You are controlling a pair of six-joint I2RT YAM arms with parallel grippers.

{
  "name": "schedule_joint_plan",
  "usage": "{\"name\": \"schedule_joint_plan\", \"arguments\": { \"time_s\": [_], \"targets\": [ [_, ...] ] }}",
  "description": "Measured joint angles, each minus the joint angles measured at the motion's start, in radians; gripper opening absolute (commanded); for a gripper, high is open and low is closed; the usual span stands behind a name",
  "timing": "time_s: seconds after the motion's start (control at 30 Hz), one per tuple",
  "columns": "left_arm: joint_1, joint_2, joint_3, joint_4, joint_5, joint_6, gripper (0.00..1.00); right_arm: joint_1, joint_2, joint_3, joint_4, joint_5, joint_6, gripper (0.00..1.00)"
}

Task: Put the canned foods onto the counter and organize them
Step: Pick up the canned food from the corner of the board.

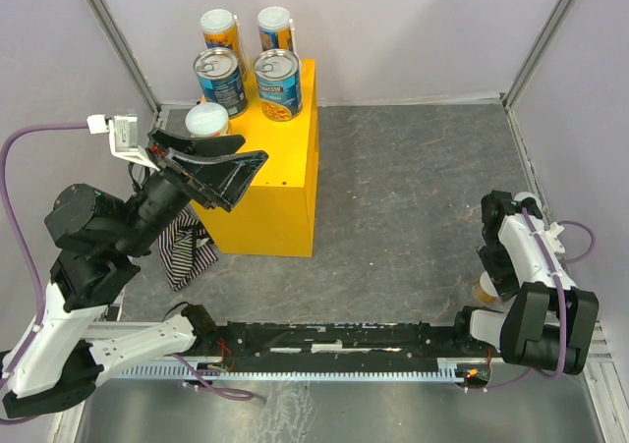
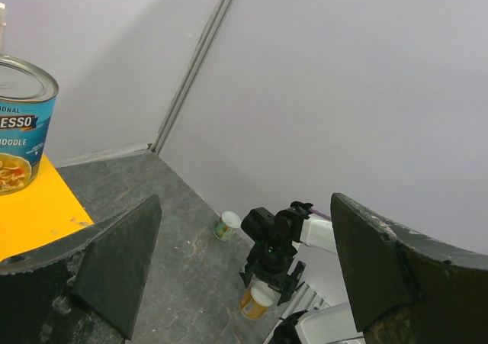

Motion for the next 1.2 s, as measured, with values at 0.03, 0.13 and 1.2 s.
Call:
{"name": "schedule_joint_plan", "arguments": {
  "time_s": [0.03,0.13,1.2],
  "targets": [
    [0.0,0.0,0.0,0.0,0.0,0.0,0.98,-0.001,0.005,0.0,0.005,-0.001,0.0,0.99],
    [0.0,0.0,0.0,0.0,-0.001,0.0,0.98,-0.003,0.018,-0.004,0.023,-0.006,-0.007,0.99],
    [0.0,-0.011,-0.035,0.01,-0.034,0.021,0.98,-0.013,0.016,-0.038,0.245,-0.13,-0.403,0.18]
  ]
}}
